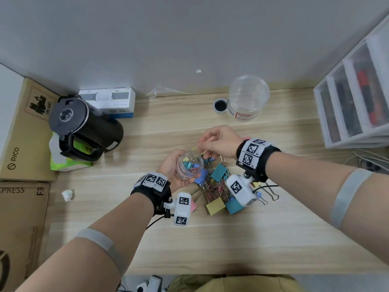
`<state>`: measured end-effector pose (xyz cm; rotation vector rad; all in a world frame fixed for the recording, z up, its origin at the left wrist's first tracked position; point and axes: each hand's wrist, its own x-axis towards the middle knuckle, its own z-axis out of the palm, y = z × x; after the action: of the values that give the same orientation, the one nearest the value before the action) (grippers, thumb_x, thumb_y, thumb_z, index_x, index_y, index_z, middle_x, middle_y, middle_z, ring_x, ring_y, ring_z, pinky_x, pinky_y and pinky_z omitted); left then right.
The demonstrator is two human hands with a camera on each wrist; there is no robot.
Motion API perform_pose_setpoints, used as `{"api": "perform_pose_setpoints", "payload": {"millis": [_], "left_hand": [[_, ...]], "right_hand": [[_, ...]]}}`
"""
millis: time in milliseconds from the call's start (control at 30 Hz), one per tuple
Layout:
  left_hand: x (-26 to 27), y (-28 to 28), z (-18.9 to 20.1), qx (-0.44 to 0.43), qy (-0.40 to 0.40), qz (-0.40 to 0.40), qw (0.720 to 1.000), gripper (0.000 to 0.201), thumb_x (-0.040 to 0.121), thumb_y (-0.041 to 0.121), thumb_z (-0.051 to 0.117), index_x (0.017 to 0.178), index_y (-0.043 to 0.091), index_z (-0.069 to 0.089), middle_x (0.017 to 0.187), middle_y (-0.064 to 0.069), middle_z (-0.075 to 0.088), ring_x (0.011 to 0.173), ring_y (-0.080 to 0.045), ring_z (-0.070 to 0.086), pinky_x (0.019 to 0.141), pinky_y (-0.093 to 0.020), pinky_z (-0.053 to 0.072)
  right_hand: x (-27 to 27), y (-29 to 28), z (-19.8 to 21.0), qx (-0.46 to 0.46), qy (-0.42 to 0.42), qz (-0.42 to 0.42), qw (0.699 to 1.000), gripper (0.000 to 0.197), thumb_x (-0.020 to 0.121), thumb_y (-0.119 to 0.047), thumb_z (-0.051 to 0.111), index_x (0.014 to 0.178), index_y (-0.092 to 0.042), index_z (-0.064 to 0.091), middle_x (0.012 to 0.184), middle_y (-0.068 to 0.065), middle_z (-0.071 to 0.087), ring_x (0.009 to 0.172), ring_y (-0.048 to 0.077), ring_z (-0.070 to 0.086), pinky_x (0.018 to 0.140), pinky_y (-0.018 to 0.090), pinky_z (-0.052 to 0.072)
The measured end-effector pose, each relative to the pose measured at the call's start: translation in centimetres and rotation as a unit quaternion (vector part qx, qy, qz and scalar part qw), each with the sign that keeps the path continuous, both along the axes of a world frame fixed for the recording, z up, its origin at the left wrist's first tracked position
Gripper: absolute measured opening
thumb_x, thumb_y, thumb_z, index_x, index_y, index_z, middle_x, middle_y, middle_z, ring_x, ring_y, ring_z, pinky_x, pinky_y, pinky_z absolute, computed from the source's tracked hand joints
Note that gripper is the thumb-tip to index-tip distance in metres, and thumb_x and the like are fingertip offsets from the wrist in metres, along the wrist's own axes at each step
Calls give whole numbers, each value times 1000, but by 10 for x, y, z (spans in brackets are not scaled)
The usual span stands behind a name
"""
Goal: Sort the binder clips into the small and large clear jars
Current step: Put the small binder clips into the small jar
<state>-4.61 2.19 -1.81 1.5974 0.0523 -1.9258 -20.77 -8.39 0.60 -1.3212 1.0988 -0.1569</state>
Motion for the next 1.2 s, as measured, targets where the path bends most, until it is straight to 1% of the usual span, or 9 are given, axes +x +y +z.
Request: {"api": "perform_pose_setpoints", "payload": {"millis": [67, 133, 233, 367, 500, 733, 900, 1000, 1200], "left_hand": [[4, 5, -1, 6, -4, 10, 1000, 45, 95, 42, 50, 105, 4, 72, 97, -17, 72, 71, -30, 69, 47, -25, 52], [9, 12, -3, 11, -3, 18, 1000, 47, 93, 42, 53, 110, 3, 70, 104, -19, 68, 74, -31, 69, 48, -26, 52], [16, 21, -6, 14, 7, 22, 1000, 50, 93, 43, 52, 117, 3, 68, 110, -20, 65, 75, -31, 69, 47, -26, 51], [23, 29, -6, 16, 14, 19, 1000, 51, 94, 42, 49, 118, 1, 68, 110, -20, 66, 75, -31, 69, 47, -26, 51], [26, 30, -5, 18, 17, 22, 999, 48, 94, 41, 50, 115, 2, 68, 109, -18, 68, 75, -30, 70, 47, -26, 52], [24, 24, -1, 11, 15, 23, 1000, 47, 94, 42, 49, 115, 3, 67, 103, -17, 69, 68, -29, 72, 46, -26, 50], [23, 23, 1, 10, 10, 18, 1000, 49, 96, 43, 48, 115, 2, 67, 103, -17, 69, 68, -29, 72, 46, -26, 50], [23, 23, 1, 7, 9, 17, 1000, 47, 96, 42, 47, 113, 3, 68, 101, -17, 70, 70, -29, 71, 46, -26, 51], [24, 26, -1, 9, 9, 20, 1000, 46, 95, 41, 48, 113, 4, 69, 103, -17, 70, 70, -29, 71, 47, -26, 51]], "right_hand": [[-7, -8, -18, -94, 69, -30, 993, 15, 78, -9, 75, 83, -20, 66, 89, 9, 74, 73, 18, 71, 68, 34, 59], [-16, -11, -32, -181, 163, 59, 968, 18, 76, -14, 75, 87, -25, 66, 93, -4, 71, 84, 15, 68, 79, 31, 56], [-18, -5, -43, -239, 212, 175, 931, 26, 77, -13, 70, 98, -27, 67, 94, -9, 63, 89, 15, 62, 75, 28, 51], [-12, -1, -49, -294, 230, 204, 905, 26, 76, -12, 69, 97, -26, 62, 94, -8, 54, 92, 18, 57, 77, 31, 48], [-7, -2, -50, -315, 271, 222, 882, 41, 75, -17, 72, 113, -23, 57, 107, -2, 56, 102, 22, 54, 86, 39, 51], [-19, -11, -47, -325, 302, 246, 862, 65, 67, -26, 81, 122, -20, 48, 120, 1, 53, 110, 23, 50, 90, 35, 47], [-11, -7, -45, -340, 262, 253, 867, 63, 72, -24, 79, 128, -18, 49, 122, 1, 49, 115, 22, 45, 94, 36, 45], [-4, -2, -48, -327, 246, 281, 868, 65, 66, -26, 83, 122, -19, 50, 117, 1, 48, 111, 22, 46, 91, 40, 48], [-5, 2, -57, -329, 250, 275, 868, 48, 72, -20, 79, 108, -21, 48, 110, 0, 47, 105, 21, 44, 81, 36, 47]]}}
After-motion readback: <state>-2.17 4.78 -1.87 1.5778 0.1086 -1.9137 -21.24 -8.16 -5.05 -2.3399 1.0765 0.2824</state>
